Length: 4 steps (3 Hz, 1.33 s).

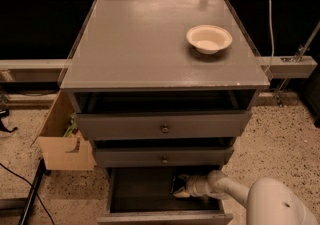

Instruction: Place rxbar blueberry into bottom drawer

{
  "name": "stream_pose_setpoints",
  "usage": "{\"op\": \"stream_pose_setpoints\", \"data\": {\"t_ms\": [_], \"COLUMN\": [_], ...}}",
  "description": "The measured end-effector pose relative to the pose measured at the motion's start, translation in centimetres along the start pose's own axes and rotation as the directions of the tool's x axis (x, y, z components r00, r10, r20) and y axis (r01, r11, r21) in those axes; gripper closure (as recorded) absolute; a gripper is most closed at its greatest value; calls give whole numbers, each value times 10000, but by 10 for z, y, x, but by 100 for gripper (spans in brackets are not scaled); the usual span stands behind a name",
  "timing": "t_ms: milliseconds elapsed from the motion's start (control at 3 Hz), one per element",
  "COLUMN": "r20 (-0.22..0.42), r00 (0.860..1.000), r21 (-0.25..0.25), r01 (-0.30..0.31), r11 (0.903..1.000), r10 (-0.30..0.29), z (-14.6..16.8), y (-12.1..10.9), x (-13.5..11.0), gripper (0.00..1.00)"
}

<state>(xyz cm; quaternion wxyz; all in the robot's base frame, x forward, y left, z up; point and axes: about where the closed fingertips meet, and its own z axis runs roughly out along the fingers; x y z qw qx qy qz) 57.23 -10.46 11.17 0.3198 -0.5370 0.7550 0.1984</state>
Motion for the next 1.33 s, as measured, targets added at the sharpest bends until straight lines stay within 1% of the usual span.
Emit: {"op": "stream_pose_setpoints", "data": {"t_ms": [333, 667, 1000, 1333], "r20": [0, -101, -118, -118], "r00": [10000, 9999, 9999, 9999], "r21": [1, 142, 61, 61], "r01": [0, 100, 120, 120], "r11": [10000, 9998, 9999, 9999], "r10": [0, -99, -119, -119], "z": [0, -5, -3, -3], "y": [0, 7, 17, 17], "x": [0, -12, -15, -15], "gripper": [29, 6, 0, 0]}}
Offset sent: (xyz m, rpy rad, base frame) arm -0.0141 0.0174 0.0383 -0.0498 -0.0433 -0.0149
